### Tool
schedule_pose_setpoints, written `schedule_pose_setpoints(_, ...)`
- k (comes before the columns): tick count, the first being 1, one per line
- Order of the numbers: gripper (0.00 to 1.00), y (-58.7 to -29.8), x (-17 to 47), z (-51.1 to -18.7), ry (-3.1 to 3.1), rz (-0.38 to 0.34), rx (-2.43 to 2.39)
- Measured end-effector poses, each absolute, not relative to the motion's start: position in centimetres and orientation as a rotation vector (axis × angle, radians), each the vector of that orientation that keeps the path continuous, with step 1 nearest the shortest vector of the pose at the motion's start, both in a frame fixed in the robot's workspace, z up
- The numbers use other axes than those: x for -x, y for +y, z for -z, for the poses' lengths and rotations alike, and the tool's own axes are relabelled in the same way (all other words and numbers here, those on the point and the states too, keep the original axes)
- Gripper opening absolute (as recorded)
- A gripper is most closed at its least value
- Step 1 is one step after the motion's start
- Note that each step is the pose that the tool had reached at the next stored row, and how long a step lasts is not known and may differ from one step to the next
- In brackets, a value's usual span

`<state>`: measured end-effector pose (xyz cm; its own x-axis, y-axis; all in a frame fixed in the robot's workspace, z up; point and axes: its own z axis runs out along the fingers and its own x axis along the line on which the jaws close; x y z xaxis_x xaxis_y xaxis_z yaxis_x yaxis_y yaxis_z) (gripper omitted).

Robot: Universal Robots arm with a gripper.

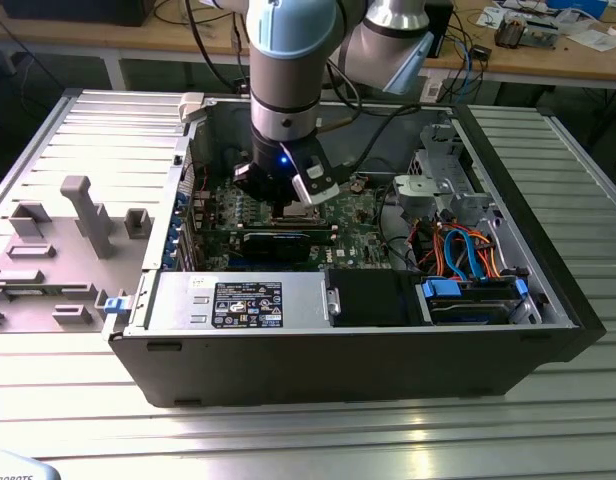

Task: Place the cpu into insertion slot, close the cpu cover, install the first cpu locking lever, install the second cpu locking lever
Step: 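Install the second cpu locking lever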

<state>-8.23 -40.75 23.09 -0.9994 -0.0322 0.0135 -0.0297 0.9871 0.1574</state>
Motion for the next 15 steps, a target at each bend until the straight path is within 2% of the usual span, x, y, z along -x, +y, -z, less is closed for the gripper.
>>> schedule_pose_setpoints(15,0.11,-40.8,8.7,-21.7,-3.093,0.244,-0.045)
